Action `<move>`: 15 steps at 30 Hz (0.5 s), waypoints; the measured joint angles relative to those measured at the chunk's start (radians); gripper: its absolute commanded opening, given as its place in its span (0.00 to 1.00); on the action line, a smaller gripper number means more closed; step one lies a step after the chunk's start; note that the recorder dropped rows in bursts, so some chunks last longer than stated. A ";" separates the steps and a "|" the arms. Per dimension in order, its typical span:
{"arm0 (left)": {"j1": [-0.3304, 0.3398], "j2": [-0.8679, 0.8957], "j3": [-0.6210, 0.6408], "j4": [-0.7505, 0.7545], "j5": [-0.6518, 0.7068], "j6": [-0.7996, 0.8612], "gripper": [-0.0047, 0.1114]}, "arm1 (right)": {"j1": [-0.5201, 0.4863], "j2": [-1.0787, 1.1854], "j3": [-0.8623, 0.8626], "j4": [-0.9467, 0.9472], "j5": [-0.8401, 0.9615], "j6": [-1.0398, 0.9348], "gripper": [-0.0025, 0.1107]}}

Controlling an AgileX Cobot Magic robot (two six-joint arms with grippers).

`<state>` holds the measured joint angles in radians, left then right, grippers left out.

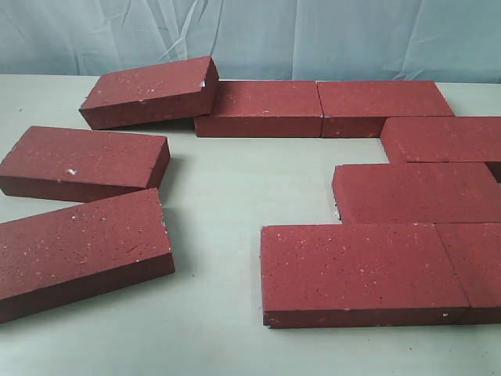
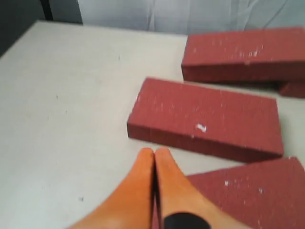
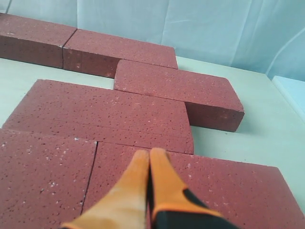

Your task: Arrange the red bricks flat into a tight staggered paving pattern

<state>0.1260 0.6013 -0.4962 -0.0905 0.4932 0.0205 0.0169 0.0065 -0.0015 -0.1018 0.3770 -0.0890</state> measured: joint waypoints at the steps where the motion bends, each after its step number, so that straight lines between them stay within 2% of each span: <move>1: 0.000 0.034 -0.015 -0.002 0.037 0.005 0.04 | 0.000 0.000 0.000 0.000 0.000 0.000 0.02; 10: -0.001 0.379 -0.065 -0.009 0.301 0.061 0.04 | 0.000 0.000 0.000 0.000 0.000 0.000 0.02; 15: -0.002 0.522 -0.090 -0.045 0.332 0.091 0.04 | 0.000 0.000 0.000 0.000 0.000 0.000 0.02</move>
<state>0.1237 1.1233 -0.5866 -0.1353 0.8253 0.1114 0.0169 0.0065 -0.0015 -0.1018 0.3770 -0.0890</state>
